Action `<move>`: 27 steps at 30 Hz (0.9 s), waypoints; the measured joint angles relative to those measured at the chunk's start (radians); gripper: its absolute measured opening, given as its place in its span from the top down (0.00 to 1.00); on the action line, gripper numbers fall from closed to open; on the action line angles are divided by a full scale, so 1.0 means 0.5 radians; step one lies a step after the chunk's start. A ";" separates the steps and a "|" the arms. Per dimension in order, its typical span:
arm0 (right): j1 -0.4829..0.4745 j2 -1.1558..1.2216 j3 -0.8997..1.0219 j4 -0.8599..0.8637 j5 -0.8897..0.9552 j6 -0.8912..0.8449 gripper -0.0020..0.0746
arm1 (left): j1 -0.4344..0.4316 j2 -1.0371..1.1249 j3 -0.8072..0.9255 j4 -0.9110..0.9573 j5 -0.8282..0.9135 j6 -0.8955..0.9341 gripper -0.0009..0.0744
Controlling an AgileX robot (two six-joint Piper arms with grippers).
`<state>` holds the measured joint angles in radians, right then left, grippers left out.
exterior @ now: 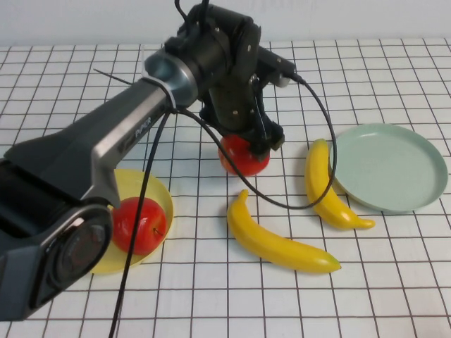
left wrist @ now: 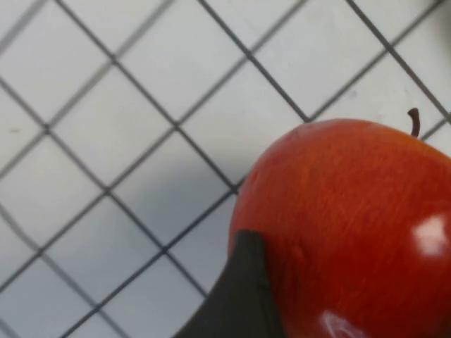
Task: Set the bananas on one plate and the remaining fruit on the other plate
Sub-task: Put one type of fruit in the left plate
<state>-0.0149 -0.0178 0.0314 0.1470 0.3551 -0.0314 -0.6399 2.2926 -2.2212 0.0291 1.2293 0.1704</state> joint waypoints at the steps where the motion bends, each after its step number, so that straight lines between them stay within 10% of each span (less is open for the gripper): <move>1: 0.000 0.000 0.000 0.000 0.000 0.000 0.99 | 0.003 -0.029 -0.023 0.047 0.003 -0.032 0.21; 10: 0.000 0.000 0.000 0.000 0.000 0.000 0.99 | 0.196 -0.487 0.085 0.210 0.019 -0.313 0.21; 27: 0.000 0.000 0.000 0.000 0.000 0.000 0.99 | 0.303 -1.492 2.035 0.787 -0.571 -1.388 0.21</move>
<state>-0.0149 -0.0178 0.0314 0.1470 0.3551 -0.0314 -0.4886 1.5465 -1.2038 0.4225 0.9436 -0.5234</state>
